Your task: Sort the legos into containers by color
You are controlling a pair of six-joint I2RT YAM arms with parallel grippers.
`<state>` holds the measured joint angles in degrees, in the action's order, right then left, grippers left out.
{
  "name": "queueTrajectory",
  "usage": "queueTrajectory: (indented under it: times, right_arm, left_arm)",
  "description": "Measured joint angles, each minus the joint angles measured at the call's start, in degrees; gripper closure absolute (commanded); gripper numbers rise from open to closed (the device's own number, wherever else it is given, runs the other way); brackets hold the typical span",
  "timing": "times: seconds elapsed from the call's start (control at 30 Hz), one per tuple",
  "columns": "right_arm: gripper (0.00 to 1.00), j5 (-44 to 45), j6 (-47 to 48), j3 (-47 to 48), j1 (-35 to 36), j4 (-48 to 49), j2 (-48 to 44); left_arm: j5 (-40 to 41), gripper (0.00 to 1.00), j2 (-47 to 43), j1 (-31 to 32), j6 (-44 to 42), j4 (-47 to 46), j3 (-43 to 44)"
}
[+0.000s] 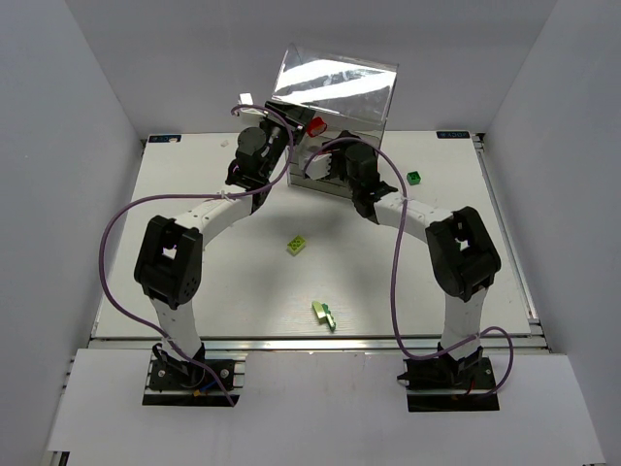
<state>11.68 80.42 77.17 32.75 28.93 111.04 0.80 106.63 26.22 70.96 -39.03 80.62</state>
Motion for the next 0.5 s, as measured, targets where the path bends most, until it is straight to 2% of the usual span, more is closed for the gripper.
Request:
queueTrajectory:
  times: [0.27,0.37,0.4,0.47,0.5]
  right_arm:
    - [0.40,-0.3,-0.5,0.1,0.0,-1.9,0.0]
    - [0.45,-1.5,-1.4,0.1,0.0,-2.4,0.0]
    - [0.54,-2.2,-1.8,0.0,-0.1,-2.6,-0.2]
    - [0.66,-4.5,-2.7,-1.0,-0.1,-3.2,-1.4]
    - [0.80,-6.0,-3.3,-1.9,-0.1,-3.6,-2.5]
  left_arm:
    - [0.0,0.48,0.0,-0.2,0.0,0.0,0.0]
    - [0.0,0.48,0.0,-0.2,0.0,0.0,0.0]
    - [0.0,0.48,0.0,-0.2,0.0,0.0,0.0]
    - [0.0,0.48,0.0,-0.2,0.0,0.0,0.0]
    - [0.0,0.48,0.0,-0.2,0.0,0.0,0.0]
